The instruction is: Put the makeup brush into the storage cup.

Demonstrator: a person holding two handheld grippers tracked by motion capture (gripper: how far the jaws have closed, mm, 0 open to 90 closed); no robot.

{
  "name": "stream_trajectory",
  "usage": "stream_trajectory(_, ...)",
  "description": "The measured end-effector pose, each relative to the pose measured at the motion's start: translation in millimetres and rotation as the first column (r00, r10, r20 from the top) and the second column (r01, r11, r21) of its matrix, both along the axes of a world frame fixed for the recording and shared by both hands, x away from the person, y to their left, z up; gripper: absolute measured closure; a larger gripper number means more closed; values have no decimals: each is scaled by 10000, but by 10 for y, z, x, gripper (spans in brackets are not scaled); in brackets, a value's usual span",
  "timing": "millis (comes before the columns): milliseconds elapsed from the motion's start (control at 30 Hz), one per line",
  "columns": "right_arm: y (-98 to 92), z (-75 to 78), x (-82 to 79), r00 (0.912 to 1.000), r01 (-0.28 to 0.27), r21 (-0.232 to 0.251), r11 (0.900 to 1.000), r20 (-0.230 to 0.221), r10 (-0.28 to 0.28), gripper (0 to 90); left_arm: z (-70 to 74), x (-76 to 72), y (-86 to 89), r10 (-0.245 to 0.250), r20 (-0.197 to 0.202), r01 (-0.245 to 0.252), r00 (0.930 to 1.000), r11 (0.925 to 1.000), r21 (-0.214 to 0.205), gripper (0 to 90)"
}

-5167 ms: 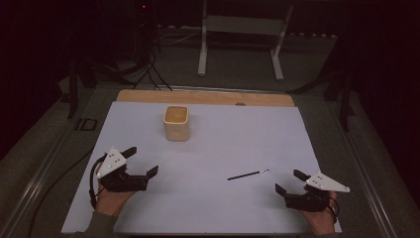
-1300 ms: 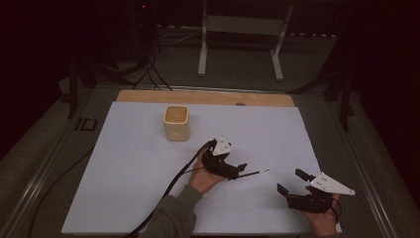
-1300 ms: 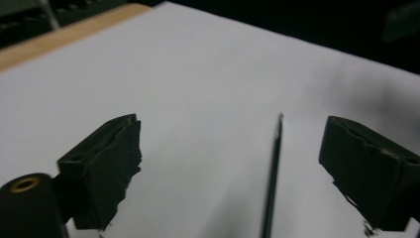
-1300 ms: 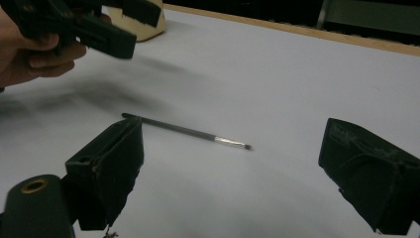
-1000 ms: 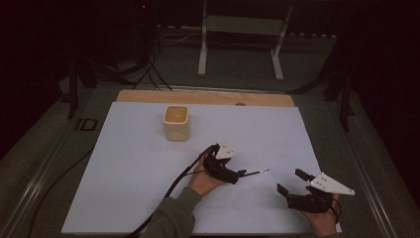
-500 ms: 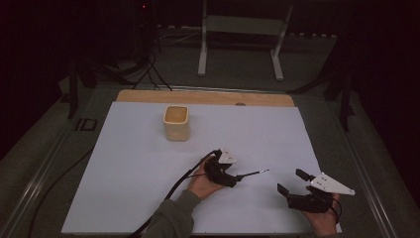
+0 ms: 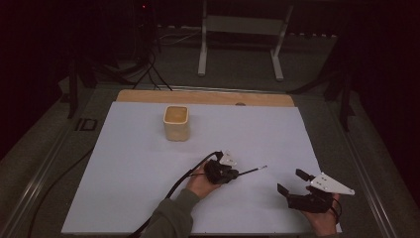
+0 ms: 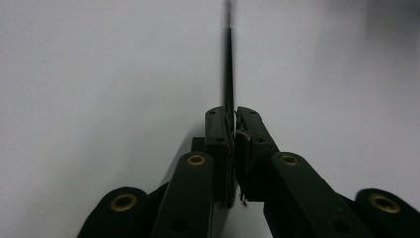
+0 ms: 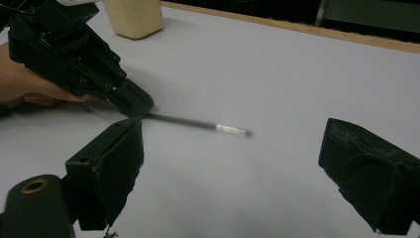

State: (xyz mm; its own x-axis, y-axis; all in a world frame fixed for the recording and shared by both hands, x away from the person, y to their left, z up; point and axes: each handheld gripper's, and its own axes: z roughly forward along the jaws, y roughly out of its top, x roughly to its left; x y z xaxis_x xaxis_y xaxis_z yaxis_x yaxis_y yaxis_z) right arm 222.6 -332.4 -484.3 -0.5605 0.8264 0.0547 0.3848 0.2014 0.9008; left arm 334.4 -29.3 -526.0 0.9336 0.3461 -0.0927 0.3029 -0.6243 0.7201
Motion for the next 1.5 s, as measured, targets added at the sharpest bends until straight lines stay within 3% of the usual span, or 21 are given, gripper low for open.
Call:
stream_trajectory(200,-4,3,-2,10000,-3,16,10000,33,3,103,16,-13,17,-28,89,27,10000,9999,167,866)
stream_trajectory(367,-16,1,-3,10000,39,31,10000,9,-40,104,44,-40,201,-46,94,41,9999,9990,444,866)
stream_trajectory(600,-2,-2,0,10000,0,-11,10000,-16,0,103,111,-49,789,444,-31,-439,9990,9944,961,866)
stream_trajectory(767,4,-4,2,10000,-15,-57,10000,-25,14,104,160,-73,1243,919,-119,-891,9957,9852,1467,866)
stream_trajectory(867,3,-6,3,10000,-13,-48,10000,-32,13,103,176,-114,1470,1159,-212,-1106,9930,9790,1711,866)
stream_trajectory(933,4,-6,4,10000,-16,-43,10000,-38,16,103,182,-125,1523,1211,-221,-1152,9924,9767,1810,866)
stream_trajectory(1000,6,-7,4,10000,-18,-46,10000,-48,18,104,204,-160,1718,1499,-355,-1383,9881,9648,2239,865)
stream_trajectory(1167,17,-13,6,10000,-21,-93,10000,-57,20,104,266,-149,1874,1759,-467,-1561,9833,9471,2804,865)
stream_trajectory(1500,10,-13,5,10000,-6,-49,10000,-85,6,104,317,-36,1694,1392,-746,-958,9875,9036,4175,855)
